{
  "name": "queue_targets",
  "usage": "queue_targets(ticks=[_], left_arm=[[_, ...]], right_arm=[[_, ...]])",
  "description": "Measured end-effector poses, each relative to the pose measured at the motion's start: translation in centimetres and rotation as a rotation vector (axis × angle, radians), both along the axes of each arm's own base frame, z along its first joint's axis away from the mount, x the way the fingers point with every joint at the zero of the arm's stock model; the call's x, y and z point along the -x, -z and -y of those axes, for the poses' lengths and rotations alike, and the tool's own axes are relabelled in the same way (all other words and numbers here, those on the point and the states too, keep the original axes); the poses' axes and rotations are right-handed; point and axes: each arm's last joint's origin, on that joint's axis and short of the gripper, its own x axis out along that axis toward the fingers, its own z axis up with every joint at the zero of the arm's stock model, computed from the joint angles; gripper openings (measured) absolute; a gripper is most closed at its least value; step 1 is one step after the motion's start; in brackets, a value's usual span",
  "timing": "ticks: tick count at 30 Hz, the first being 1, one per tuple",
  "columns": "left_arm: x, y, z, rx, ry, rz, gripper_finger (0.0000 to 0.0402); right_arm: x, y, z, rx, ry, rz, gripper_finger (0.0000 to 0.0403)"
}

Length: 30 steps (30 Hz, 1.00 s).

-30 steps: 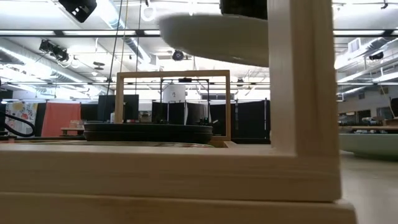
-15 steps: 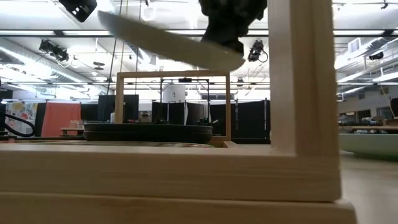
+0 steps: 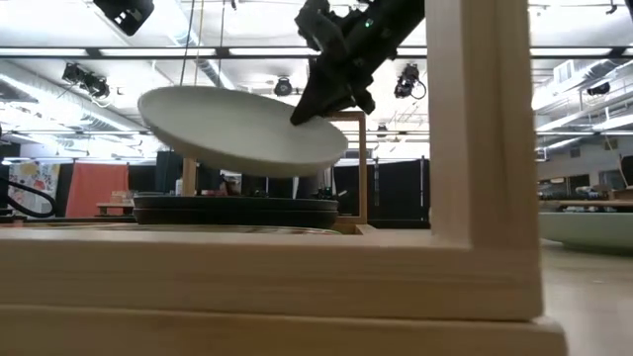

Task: Place and stack plates onto a shelf
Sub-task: Stack the big gray plate on top of the big black plate on the shelf

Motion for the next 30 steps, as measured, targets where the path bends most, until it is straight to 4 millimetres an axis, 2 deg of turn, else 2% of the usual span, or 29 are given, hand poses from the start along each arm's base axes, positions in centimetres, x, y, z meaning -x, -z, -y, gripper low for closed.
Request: queue_targets(ticks=[8,30], left_arm=[[0.0,0.0,0.0,0.000,0.000,0.000,0.0176],[0.0,0.0,0.0,0.000,0.000,-0.001,0.0176]], right_arm=[[-0.6,1.3,0.1,0.030,-0.007,-0.028,0.0020],[-0.7,1.1,0.1,0.026,-0.014,-0.008,0.0033]])
